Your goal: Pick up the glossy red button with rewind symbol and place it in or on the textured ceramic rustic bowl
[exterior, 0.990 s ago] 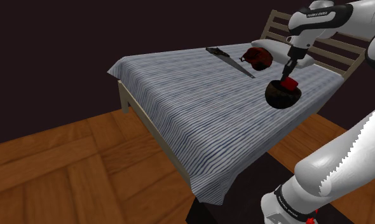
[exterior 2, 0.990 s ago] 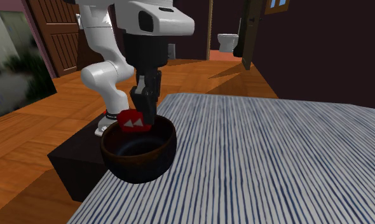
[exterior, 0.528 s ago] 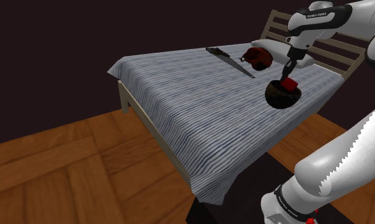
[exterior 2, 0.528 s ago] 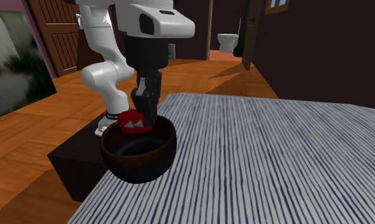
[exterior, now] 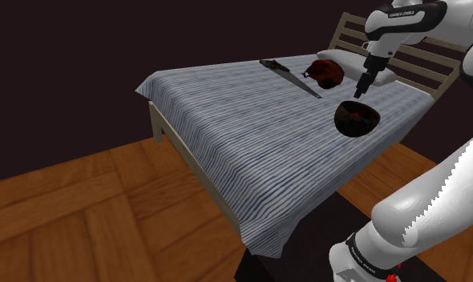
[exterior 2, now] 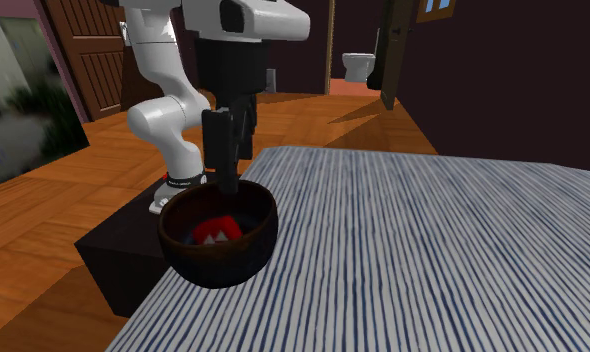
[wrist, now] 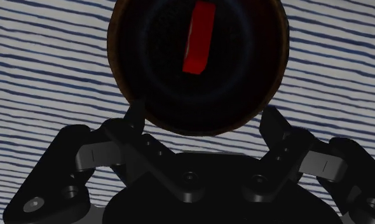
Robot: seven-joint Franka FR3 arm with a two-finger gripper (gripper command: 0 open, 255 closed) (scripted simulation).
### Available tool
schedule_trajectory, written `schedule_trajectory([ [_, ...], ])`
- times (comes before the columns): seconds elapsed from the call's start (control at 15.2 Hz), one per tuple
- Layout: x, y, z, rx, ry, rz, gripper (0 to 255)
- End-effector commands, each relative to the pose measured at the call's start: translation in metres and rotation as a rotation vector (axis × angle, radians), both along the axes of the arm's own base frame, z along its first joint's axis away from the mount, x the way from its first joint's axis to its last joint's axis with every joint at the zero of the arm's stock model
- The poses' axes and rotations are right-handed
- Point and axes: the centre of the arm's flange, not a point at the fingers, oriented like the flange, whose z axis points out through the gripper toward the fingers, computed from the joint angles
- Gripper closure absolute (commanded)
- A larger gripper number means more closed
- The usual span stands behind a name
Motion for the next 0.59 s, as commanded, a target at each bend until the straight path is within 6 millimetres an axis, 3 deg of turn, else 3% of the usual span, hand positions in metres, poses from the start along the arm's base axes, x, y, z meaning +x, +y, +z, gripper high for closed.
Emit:
schedule_trajectory([
  [0.0, 0.000, -0.001, 0.024, 0.001, 0.000, 0.000, 0],
  [0.07, 0.001, -0.001, 0.034, 0.001, 0.000, 0.000, 0],
  [0.53, 0.001, -0.001, 0.034, 0.001, 0.000, 0.000, 0],
])
